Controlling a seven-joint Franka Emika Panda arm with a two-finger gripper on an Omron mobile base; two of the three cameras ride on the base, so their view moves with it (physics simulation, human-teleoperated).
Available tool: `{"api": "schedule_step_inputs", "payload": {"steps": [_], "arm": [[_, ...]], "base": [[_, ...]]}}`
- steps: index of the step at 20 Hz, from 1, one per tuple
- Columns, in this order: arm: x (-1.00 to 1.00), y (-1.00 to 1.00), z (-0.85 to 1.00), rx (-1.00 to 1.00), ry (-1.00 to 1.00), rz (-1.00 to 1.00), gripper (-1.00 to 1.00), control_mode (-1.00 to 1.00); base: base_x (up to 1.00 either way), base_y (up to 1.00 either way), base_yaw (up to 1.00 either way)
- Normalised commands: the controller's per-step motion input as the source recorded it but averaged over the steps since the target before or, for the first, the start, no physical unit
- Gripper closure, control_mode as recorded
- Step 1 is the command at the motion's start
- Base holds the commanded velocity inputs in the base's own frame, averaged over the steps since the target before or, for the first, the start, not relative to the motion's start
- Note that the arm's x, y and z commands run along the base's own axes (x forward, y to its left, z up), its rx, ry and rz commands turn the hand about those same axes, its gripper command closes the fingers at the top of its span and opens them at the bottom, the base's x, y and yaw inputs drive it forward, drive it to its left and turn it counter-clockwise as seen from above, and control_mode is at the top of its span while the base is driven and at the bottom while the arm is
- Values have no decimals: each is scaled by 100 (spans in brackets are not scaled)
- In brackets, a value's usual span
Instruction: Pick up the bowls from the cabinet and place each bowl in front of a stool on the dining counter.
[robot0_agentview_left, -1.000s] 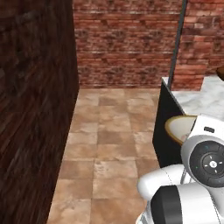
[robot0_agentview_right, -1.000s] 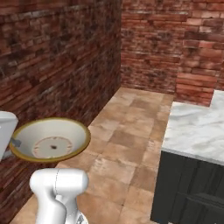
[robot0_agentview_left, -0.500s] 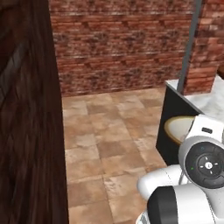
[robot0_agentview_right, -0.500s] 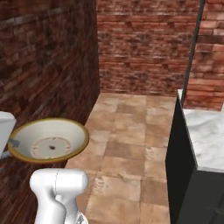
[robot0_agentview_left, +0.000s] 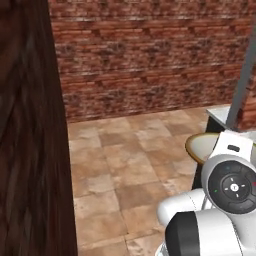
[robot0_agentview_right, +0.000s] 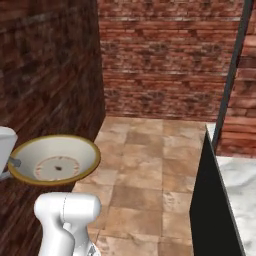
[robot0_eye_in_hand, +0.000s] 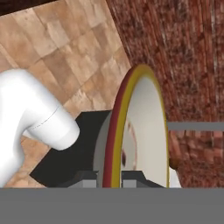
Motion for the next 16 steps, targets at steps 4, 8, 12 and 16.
{"api": "schedule_step_inputs", "payload": {"steps": [4,8,12,16], "arm": [[0,0,0,0,0,0,100,100],[0,0,0,0,0,0,100,100],[0,0,0,0,0,0,100,100],[0,0,0,0,0,0,100,100]], "base": [[100,33,-7],[100,26,-20],[100,31,-32],[100,45,-35]]}}
